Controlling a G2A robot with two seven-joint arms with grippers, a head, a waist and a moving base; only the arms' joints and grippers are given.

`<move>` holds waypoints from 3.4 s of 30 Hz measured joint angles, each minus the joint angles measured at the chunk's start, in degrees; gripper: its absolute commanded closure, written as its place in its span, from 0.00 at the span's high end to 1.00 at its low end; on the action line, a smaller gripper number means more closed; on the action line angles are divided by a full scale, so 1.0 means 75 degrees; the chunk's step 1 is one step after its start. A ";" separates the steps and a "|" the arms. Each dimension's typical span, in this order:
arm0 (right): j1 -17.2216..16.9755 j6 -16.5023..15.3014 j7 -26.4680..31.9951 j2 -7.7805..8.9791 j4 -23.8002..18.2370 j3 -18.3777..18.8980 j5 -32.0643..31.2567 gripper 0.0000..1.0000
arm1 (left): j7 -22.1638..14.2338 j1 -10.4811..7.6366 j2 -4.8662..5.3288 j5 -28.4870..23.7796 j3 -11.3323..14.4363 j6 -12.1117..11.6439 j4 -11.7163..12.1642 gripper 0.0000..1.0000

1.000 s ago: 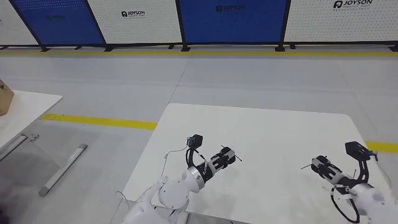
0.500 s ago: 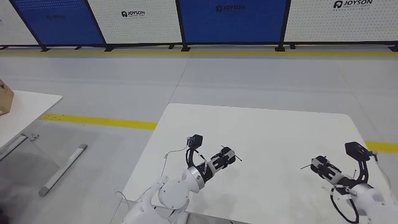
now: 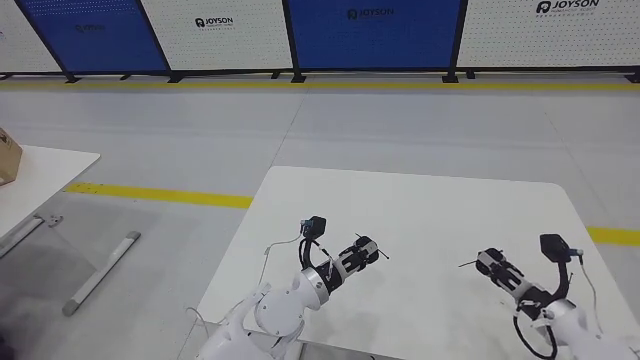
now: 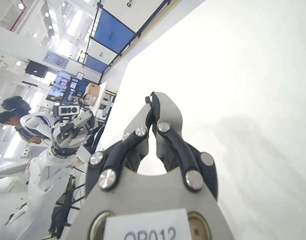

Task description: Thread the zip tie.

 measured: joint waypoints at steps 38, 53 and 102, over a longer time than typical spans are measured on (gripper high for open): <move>-0.0699 -0.2288 -0.3767 -0.0792 0.0052 -0.0764 -0.0571 0.00 | 0.0000 0.0000 0.0000 0.0000 0.0000 0.0000 0.0000 0.00; -0.0691 -0.2274 -0.3765 -0.0794 0.0058 -0.0768 -0.0557 0.00 | 0.0000 0.0000 0.0000 0.0000 0.0000 0.0000 0.0000 0.00; -0.0365 -0.0448 -0.6571 -0.1998 0.0441 -0.2239 -0.1857 0.00 | 0.0000 0.0000 0.0000 0.0000 0.0000 0.0000 0.0000 0.00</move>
